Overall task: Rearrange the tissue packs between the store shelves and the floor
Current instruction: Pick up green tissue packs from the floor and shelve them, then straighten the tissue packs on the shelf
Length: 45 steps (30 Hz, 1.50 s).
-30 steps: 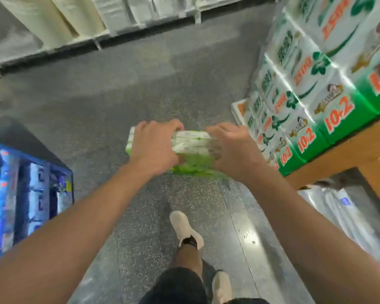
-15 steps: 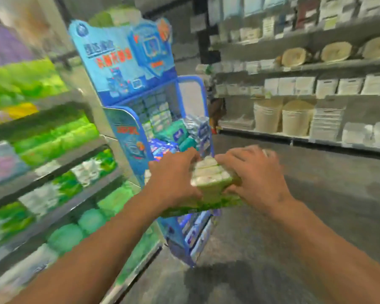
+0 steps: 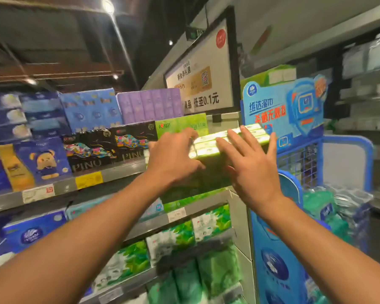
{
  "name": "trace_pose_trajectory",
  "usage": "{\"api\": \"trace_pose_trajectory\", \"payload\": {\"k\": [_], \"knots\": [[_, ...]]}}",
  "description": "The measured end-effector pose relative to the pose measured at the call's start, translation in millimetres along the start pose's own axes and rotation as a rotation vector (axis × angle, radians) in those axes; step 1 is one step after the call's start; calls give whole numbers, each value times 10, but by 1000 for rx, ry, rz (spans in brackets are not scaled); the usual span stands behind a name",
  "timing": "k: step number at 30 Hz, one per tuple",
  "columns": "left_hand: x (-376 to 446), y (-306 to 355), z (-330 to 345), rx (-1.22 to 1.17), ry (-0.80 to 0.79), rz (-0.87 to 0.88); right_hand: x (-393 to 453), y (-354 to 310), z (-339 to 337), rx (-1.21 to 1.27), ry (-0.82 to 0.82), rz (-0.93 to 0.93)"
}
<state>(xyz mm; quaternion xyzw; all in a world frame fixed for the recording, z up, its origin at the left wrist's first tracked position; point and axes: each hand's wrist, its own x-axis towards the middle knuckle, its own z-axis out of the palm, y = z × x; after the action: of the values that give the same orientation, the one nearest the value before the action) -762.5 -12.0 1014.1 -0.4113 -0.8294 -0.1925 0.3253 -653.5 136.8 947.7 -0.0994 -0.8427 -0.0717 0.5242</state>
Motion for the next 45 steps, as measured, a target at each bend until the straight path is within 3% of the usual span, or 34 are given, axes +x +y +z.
{"api": "trace_pose_trajectory", "payload": {"k": [12,20,25,30,33,45], "knots": [[2046,-713,892,27,64,-67,1628,758,2010,-14,81,-83],[2852,-1194,1295,212,-64,-134,2316,977,2936,86,-97,-47],[2827,-1461,1424,319,-204,-128,2333,814,3322,150,-194,-81],[2548,-1510,1616,559,94,42,2447,776,3401,172,-271,-82],[2297,-1514,1758,513,202,81,2477,778,3403,155,-310,-82],[1712,-1483,1869,99,49,-48,2220,495,3186,155,-319,30]]}}
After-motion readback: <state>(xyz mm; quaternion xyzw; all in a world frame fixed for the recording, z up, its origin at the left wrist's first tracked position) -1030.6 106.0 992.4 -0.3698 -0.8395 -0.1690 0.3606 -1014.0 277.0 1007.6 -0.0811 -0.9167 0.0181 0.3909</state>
